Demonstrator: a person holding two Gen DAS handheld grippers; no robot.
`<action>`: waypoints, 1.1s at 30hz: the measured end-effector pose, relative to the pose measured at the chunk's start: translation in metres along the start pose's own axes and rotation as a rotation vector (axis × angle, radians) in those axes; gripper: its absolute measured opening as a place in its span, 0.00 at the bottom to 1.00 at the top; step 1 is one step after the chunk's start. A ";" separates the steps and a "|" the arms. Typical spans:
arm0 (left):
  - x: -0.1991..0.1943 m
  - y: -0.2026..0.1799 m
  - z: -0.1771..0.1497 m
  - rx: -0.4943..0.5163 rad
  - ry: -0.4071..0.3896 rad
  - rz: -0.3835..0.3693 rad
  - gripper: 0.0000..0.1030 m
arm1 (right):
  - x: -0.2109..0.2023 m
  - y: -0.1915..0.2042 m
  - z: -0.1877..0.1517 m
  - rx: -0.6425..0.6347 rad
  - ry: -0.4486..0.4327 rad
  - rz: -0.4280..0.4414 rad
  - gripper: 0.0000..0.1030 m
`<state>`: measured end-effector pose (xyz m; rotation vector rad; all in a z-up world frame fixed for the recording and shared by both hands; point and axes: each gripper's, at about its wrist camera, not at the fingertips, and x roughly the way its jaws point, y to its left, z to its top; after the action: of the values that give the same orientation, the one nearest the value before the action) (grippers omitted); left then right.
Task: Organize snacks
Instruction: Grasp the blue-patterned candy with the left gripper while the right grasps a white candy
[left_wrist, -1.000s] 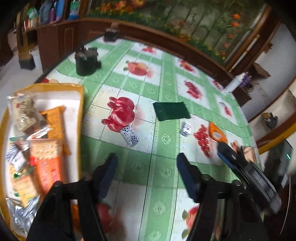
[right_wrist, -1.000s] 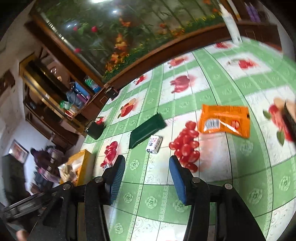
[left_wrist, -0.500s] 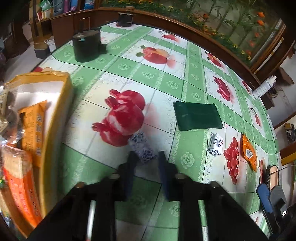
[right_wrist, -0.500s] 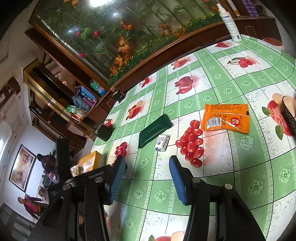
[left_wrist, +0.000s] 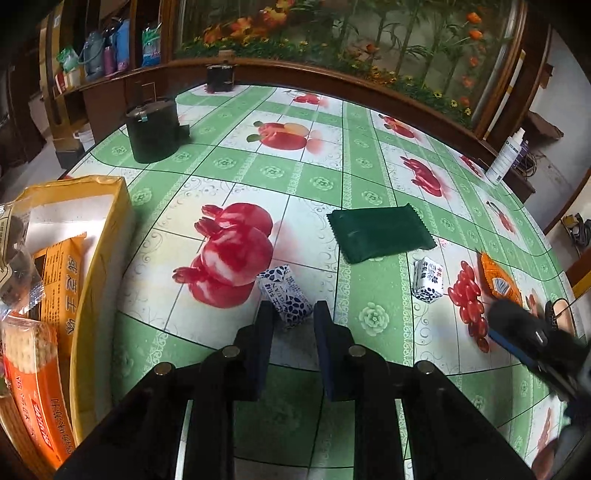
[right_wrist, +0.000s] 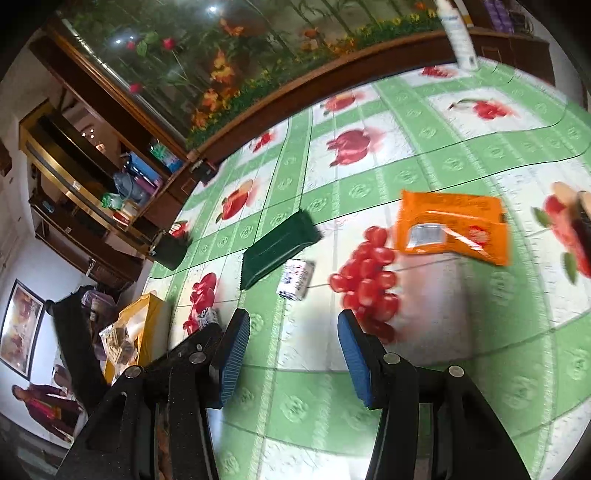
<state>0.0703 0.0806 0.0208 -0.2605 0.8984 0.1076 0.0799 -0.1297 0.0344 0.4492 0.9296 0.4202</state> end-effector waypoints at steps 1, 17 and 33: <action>-0.001 0.001 -0.001 -0.002 -0.004 0.000 0.21 | 0.009 0.006 0.005 0.000 0.013 -0.008 0.53; -0.001 0.006 -0.003 0.010 -0.040 0.036 0.20 | 0.038 0.012 0.015 -0.079 0.036 -0.143 0.22; -0.008 -0.021 -0.014 0.134 -0.063 0.041 0.20 | -0.005 0.008 -0.032 -0.210 0.025 -0.146 0.22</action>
<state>0.0593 0.0568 0.0225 -0.1130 0.8449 0.0927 0.0495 -0.1195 0.0253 0.1839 0.9253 0.3860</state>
